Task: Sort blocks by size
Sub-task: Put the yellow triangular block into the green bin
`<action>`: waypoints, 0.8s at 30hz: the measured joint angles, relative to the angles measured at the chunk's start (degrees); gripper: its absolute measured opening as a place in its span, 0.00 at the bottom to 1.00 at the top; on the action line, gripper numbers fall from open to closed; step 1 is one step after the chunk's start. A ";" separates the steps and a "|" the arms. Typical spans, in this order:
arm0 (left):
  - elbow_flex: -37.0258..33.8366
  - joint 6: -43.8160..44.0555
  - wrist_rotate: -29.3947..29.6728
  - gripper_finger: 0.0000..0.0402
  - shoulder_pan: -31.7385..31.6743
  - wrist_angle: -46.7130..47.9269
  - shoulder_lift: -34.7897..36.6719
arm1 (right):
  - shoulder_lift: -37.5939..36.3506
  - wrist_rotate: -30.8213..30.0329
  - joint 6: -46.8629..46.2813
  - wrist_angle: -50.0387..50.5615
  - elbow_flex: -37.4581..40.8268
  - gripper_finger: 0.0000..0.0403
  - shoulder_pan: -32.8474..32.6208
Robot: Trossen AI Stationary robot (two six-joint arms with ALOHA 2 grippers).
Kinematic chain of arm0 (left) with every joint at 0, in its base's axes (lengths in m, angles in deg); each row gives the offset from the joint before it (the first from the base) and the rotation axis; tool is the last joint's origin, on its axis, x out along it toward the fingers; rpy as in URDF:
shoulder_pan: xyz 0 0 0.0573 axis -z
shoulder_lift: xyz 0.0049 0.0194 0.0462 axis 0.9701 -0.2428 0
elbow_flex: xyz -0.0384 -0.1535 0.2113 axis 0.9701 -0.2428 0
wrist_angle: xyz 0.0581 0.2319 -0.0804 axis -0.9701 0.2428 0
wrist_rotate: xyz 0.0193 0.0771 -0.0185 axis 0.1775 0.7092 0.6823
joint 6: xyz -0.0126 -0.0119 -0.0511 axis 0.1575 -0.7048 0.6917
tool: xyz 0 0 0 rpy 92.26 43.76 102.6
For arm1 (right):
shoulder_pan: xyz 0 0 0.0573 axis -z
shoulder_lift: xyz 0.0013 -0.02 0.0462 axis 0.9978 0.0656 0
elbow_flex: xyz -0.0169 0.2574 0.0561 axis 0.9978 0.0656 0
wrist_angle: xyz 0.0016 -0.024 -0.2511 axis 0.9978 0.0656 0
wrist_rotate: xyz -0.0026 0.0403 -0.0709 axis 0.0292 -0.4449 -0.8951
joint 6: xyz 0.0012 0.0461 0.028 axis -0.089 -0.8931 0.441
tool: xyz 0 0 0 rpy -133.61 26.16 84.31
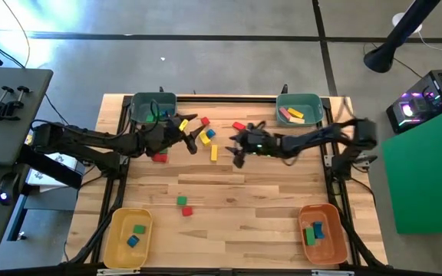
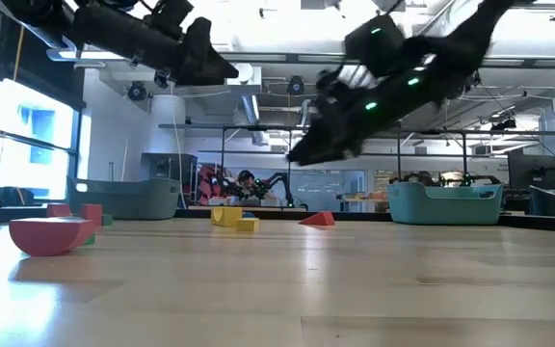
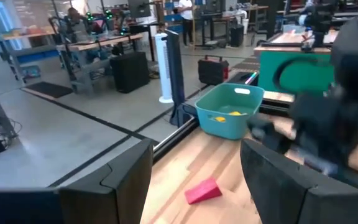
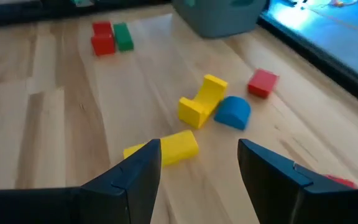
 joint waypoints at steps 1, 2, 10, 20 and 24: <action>0.00 0.02 0.00 0.57 -0.25 -0.13 0.00 | 2.36 0.29 0.91 0.23 -1.89 0.52 0.02; 0.00 0.00 0.00 0.57 -0.54 -0.29 0.00 | 4.66 0.68 1.74 0.28 -3.93 0.52 0.05; 0.00 0.54 0.00 0.57 -1.64 -1.36 0.00 | 16.72 6.53 3.86 7.34 -17.31 0.52 -0.21; 0.00 6.99 -0.66 0.57 1.17 1.00 0.00 | 19.84 2.48 0.25 13.96 -19.20 0.52 -1.29; 0.00 6.98 -0.67 0.57 3.29 0.96 0.00 | 17.31 1.19 -0.14 21.50 -19.24 0.52 -2.97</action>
